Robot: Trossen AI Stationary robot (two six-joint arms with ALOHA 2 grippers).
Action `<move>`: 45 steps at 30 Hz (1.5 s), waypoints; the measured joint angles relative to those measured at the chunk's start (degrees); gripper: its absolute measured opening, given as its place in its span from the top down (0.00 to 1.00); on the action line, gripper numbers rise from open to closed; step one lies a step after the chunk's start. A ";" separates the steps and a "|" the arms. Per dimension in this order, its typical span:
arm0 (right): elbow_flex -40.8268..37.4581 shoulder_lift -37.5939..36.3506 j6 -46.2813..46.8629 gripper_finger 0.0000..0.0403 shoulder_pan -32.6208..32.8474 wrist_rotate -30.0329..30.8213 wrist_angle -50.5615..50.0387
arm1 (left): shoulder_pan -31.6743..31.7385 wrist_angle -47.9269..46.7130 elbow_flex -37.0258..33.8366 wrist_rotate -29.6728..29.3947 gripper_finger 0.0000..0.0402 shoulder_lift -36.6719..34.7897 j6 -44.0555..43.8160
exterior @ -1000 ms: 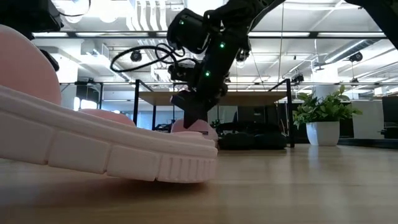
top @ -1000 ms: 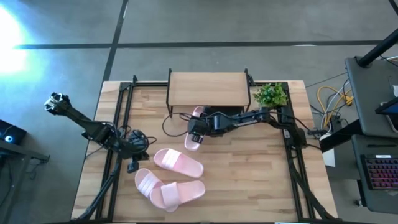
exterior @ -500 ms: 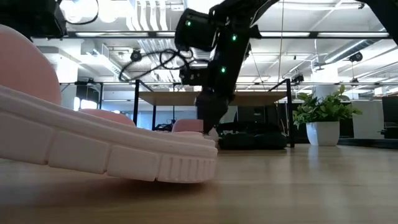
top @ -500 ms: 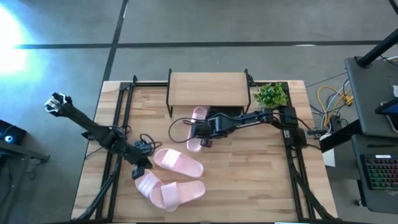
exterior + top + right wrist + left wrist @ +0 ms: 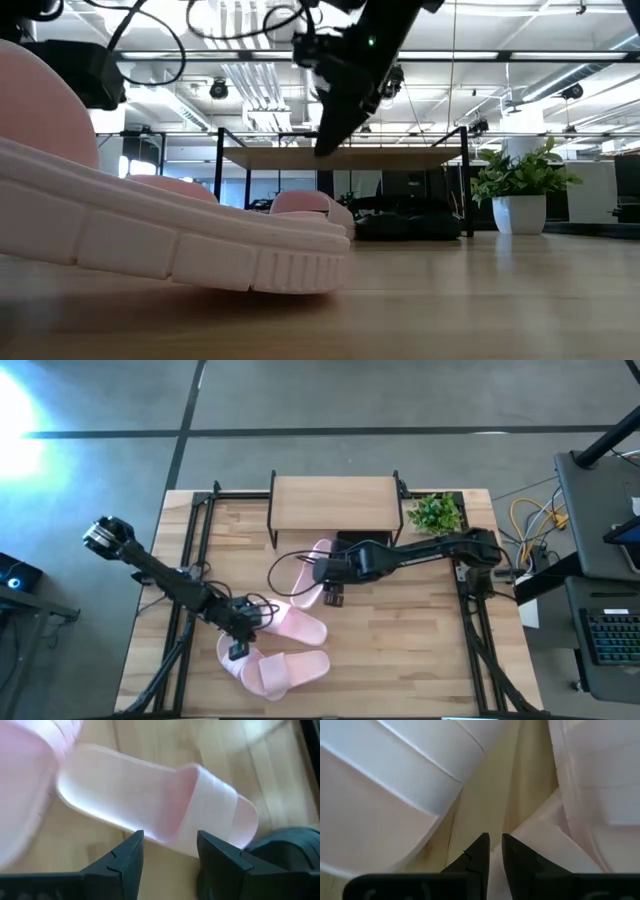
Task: Pick and place slides into the shelf
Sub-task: Put the pink slipper under the shelf, then put the pink slipper on the shelf
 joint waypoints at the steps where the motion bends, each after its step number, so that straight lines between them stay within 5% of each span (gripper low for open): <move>1: -0.03 -0.39 0.49 0.56 0.03 -0.12 0.92 | 0.12 0.58 0.05 -0.05 0.91 0.70 0.01; 7: -0.06 0.42 3.58 0.58 -0.23 -9.22 7.42 | 0.27 1.56 0.22 -0.14 0.91 1.17 -0.52; 13: -0.30 5.58 3.63 0.66 -0.27 -10.02 6.34 | 0.25 1.75 0.24 -0.43 0.91 -1.65 -0.66; 20: -0.30 7.69 3.36 0.75 -1.71 1.24 4.59 | 0.26 1.46 0.22 -1.91 0.91 -2.39 -0.68; 26: -0.27 7.47 4.08 0.81 -5.22 4.75 -0.03 | 0.25 1.37 0.15 -2.09 0.91 -2.23 -0.64; 37: -0.27 2.12 1.72 0.79 -4.13 -13.41 -1.34 | 0.27 1.69 0.09 -2.26 0.91 -1.17 -0.53; 45: -0.25 -1.30 2.87 0.79 -2.52 -13.27 -1.27 | 3.47 2.14 -0.93 -4.89 0.91 5.09 3.68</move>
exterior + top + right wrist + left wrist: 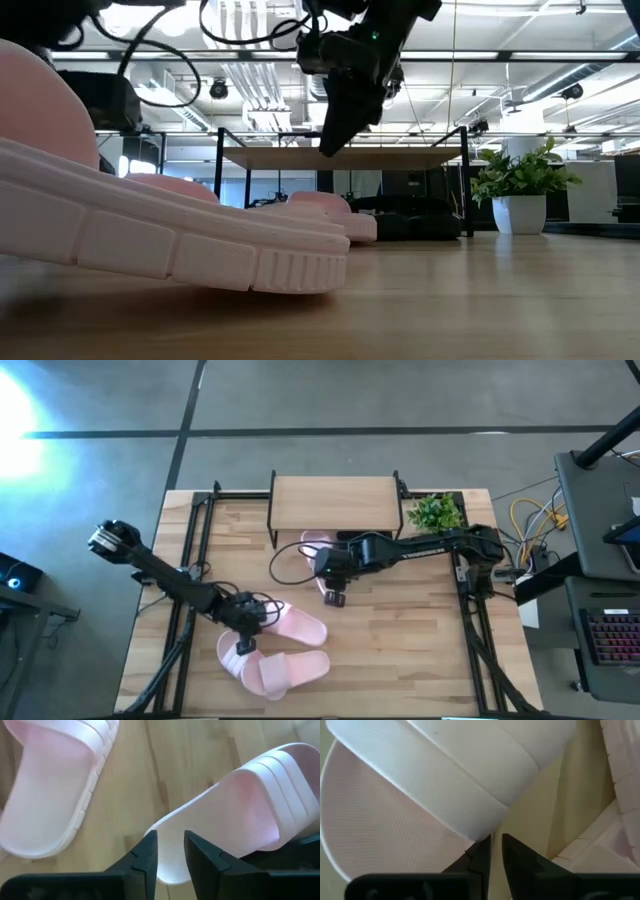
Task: Pick and place slides into the shelf
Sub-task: Put the pink slipper on the shelf
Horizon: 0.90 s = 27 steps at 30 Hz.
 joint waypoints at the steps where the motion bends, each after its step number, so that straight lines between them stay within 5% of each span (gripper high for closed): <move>1: 0.00 -0.03 0.55 0.79 0.07 0.05 -0.02 | 0.81 0.25 -0.07 0.49 0.91 0.52 0.56; 13: 0.00 -0.12 2.46 0.77 2.73 0.20 -1.63 | 13.83 5.06 -0.29 -1.21 0.91 2.25 10.00; 23: 0.00 -0.12 5.04 0.80 5.14 0.00 -1.28 | 14.41 -1.17 -0.49 -0.65 0.91 -7.65 10.77; 27: 0.00 -0.12 6.40 0.79 5.26 5.24 -0.76 | 14.40 -4.54 -0.63 -0.64 0.91 -11.65 9.97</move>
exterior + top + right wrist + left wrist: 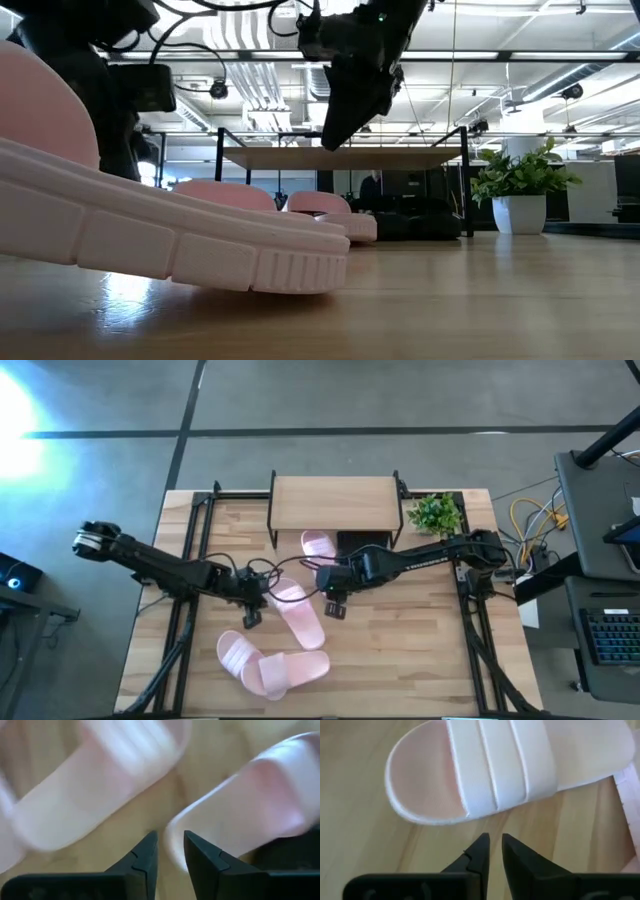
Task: Pick and place slides into the shelf
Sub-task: Put the pink slipper on the shelf
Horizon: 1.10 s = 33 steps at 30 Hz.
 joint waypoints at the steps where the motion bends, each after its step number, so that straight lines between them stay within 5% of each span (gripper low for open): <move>1: 0.00 0.00 -0.15 0.78 -0.04 1.82 0.25 | 0.00 -0.61 -0.01 0.01 0.91 -0.75 -0.72; 12: 0.02 1.15 -22.96 0.55 -0.61 13.19 4.12 | -0.02 -3.01 -0.84 0.30 0.91 -9.55 -2.63; 18: -0.07 2.20 -23.95 0.46 -1.12 13.19 1.51 | -0.02 -6.01 -2.01 2.54 0.91 -12.96 -5.98; 33: -0.09 2.25 -23.54 0.45 -1.18 12.96 0.14 | -0.09 -9.38 -2.66 3.52 0.91 -16.40 -8.23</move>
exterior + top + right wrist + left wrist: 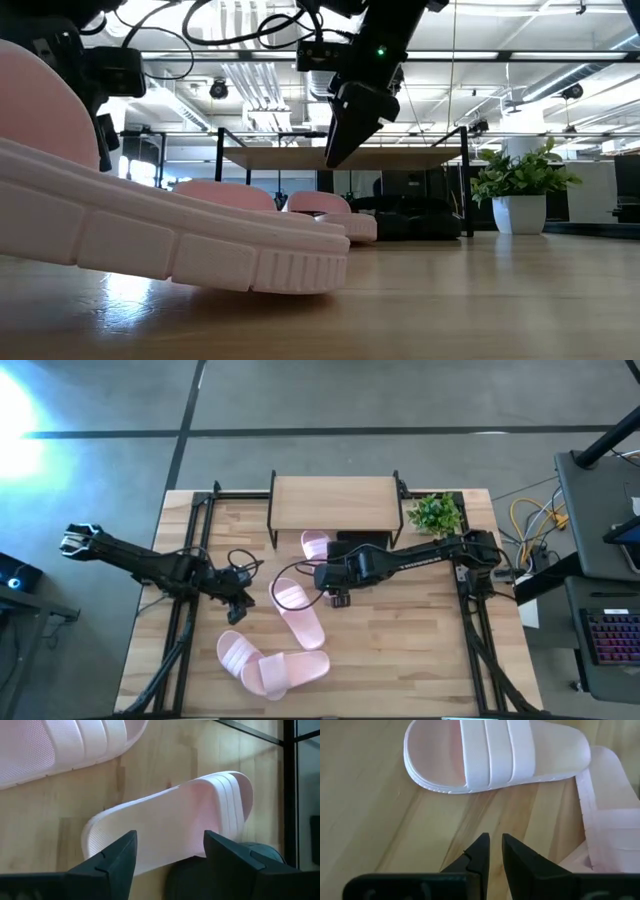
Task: Pick and place slides into the shelf
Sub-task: Put the pink slipper on the shelf
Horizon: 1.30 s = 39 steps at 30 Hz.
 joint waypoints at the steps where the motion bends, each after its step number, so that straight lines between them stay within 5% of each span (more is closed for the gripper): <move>1: 0.00 0.00 0.01 0.45 0.00 -0.02 -0.02 | -0.02 -0.17 0.00 0.00 0.91 0.18 0.00; 12: 0.00 -0.02 1.89 0.45 0.00 -1.43 0.03 | -0.01 -0.02 0.00 0.00 0.91 2.13 0.00; 19: 0.00 0.14 3.07 0.45 0.94 -13.82 2.29 | -0.02 0.51 0.00 0.95 0.91 1.24 0.00; 39: 0.01 5.04 -7.64 0.45 4.36 -13.41 18.96 | -5.56 0.48 0.61 2.54 0.91 -7.66 0.02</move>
